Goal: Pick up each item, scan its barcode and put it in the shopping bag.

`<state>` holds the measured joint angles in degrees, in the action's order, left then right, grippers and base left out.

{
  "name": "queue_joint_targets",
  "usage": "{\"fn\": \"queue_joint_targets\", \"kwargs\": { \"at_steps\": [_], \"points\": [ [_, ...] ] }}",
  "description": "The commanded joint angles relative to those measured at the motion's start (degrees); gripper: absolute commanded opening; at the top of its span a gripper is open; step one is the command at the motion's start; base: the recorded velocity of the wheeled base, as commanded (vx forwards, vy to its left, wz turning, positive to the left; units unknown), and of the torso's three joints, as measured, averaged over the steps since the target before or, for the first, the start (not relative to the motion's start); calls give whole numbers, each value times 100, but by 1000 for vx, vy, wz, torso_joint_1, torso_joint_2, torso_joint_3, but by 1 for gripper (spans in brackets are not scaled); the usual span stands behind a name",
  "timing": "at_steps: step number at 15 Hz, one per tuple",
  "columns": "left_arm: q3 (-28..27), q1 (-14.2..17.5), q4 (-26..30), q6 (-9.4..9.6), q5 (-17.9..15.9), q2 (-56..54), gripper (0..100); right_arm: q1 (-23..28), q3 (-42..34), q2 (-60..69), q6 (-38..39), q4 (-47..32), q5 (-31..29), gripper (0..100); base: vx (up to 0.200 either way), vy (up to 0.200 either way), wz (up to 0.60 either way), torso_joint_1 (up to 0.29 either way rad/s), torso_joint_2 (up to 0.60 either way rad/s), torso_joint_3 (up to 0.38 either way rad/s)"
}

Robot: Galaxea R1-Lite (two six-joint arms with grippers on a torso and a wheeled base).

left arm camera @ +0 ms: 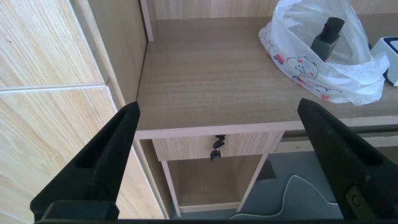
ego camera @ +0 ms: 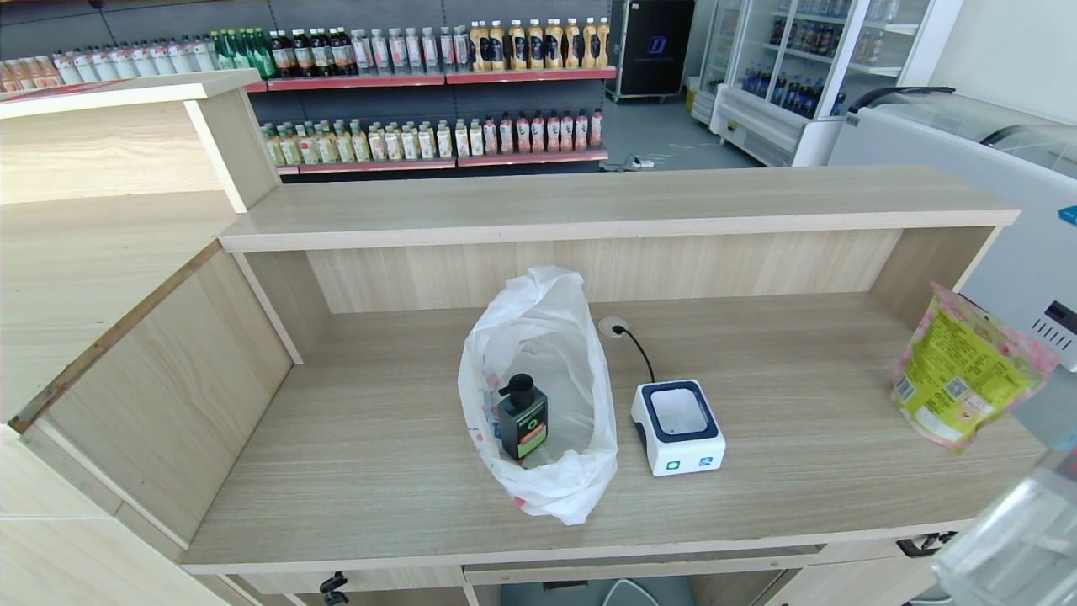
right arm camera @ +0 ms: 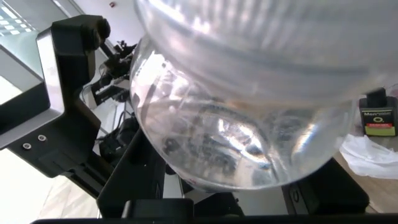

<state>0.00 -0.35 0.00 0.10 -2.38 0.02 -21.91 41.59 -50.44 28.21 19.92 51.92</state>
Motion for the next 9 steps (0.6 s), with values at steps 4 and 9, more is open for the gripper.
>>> {"fn": "queue_joint_targets", "kwargs": {
  "at_steps": [4,9],
  "points": [
    [0,0,0,-1,0,6,100,46,-90,114,-8,12,-24,0,0,0,0,0,0,0],
    [0,0,0,-1,0,6,100,732,-108,-194,-606,30,-305,0,0,0,0,0,0,0]
  ]
}}
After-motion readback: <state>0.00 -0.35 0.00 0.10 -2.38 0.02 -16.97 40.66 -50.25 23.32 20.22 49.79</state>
